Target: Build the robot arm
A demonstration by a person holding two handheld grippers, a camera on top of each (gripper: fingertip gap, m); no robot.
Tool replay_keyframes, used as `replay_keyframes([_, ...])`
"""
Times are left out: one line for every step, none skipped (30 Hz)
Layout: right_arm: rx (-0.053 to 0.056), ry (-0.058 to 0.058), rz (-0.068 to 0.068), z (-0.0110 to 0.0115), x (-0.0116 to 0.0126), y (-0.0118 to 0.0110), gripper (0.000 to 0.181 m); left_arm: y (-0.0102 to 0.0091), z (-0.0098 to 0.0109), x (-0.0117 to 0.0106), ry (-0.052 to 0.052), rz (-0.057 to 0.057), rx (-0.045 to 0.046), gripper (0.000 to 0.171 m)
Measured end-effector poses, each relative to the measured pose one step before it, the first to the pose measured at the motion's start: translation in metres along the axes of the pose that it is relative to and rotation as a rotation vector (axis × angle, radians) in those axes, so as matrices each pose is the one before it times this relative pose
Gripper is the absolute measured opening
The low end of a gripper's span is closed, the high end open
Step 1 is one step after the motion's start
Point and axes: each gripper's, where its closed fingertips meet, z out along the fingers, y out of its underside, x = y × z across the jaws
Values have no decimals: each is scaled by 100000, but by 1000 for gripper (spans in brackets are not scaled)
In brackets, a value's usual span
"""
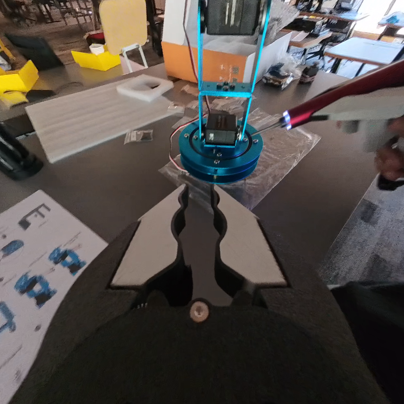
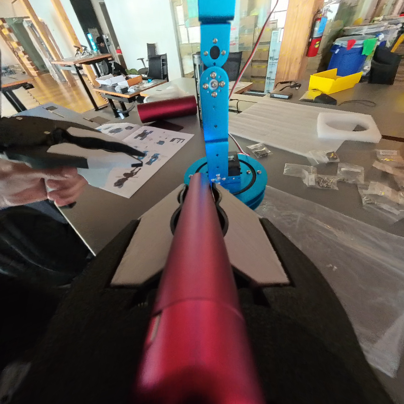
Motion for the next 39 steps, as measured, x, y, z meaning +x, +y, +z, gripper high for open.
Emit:
replay_keyframes([-955,120,1560,859,-43,65,22,-408,448,257,2646,-2020,974,15])
replay_keyframes([-312,-382,1072,755,-152,-29,22,-425,355,196,2772,-2308,900,14])
replay_keyframes([-464,-834,757,605,-258,-37,22,-465,315,20,1970,-2088,1499,14])
replay_keyframes([-786,655,300,437,-120,-33,22,-430,360,-180,726,-1419,1148,14])
replay_keyframes([-293,1808,-164,240,22,-78,22,-455,478,-258,57,-619,901,14])
replay_keyframes([-244,1410,354,62,0,-68,22,-312,644,2,1726,321,138,14])
replay_keyframes([95,407,1051,-126,-75,-72,22,-61,809,279,3575,1394,-915,14])
replay_keyframes([940,-597,1199,-273,-162,-111,22,126,916,250,3422,2059,-1910,14])
replay_keyframes([798,-846,1189,-364,-148,-18,22,226,964,29,2263,1883,-2031,14])
replay_keyframes([-134,198,869,-428,20,151,22,328,941,-114,1779,605,-2315,14])
replay_keyframes([-353,790,-66,-490,102,218,22,316,818,-107,2308,-383,-2417,15])
replay_keyframes([-184,1019,-653,-526,121,209,22,117,603,-86,2331,-747,-1339,14])
replay_keyframes([26,1664,-734,-572,190,169,22,-119,365,-175,1366,-1026,56,14])
replay_keyframes([245,2120,-273,-590,258,121,22,-112,236,64,2757,-918,78,14])
replay_keyframes([510,1773,472,-565,239,60,22,32,165,355,4264,-465,-886,13])
replay_keyframes([963,913,1072,-521,158,-21,22,52,140,235,2734,384,-1135,13])
replay_keyframes([1301,369,1445,-444,97,-75,22,-9,80,85,1367,817,-524,13])
replay_keyframes([1136,474,1582,-379,136,-97,22,160,117,64,1100,569,-1528,12])
replay_keyframes([870,826,1351,-301,199,-89,22,309,178,-109,-39,489,-2429,11])
replay_keyframes([619,1105,920,-236,249,-74,22,422,180,-250,-1047,1036,-2799,11])
replay_keyframes([462,1094,439,-186,250,-83,22,378,154,-141,-580,1388,-2092,11])
replay_keyframes([484,874,176,-140,234,-96,22,-46,-21,121,1141,242,637,8])
replay_keyframes([467,601,169,-86,208,-88,22,2,15,5,824,-826,-148,8])
replay_keyframes([203,241,321,-38,182,-53,22,18,18,2,712,-802,-319,8])
replay_keyframes([-15,77,349,7,148,-14,22,18,-6,15,375,280,-633,7])
replay_keyframes([-39,98,139,41,125,-10,22,29,10,15,92,906,-1136,7])
replay_keyframes([91,77,-148,50,78,-25,22,6,46,106,438,1500,-1683,6])
replay_keyframes([-83,-58,-150,81,33,6,22,58,62,315,1840,2826,-2189,0])
replay_keyframes([-331,-207,-66,104,-22,38,22,-27,103,12,-424,2406,-1742,0])
replay_keyframes([-290,-343,-198,121,-69,37,22,-16,104,8,-556,2172,-1621,0])
replay_keyframes([-264,-504,-409,147,-122,27,22,-2,36,14,-545,1510,-1321,0])
replay_keyframes([-483,-657,-670,156,-169,51,22,8,-11,2,-647,1275,-771,0])
replay_keyframes([-630,-1051,-935,157,-232,73,22,-10,-20,0,-737,1792,129,0])
replay_keyframes([-924,-1809,-776,196,-309,132,22,-20,-20,25,-588,1658,830,0])
replay_keyframes([-1351,-2880,-100,234,-404,213,22,-47,-99,106,153,1809,1101,0])
replay_keyframes([-1151,-3599,549,234,-433,212,22,-208,-252,405,1731,1908,2393,0])
replay_keyframes([-414,-3156,944,191,-320,124,22,-555,-438,466,1557,1395,4473,0])
replay_keyframes([64,-2251,1559,151,-130,59,22,-630,-475,254,436,213,4605,0])
replay_keyframes([544,-1896,2209,104,3,24,22,-385,-420,144,278,-772,2934,0])
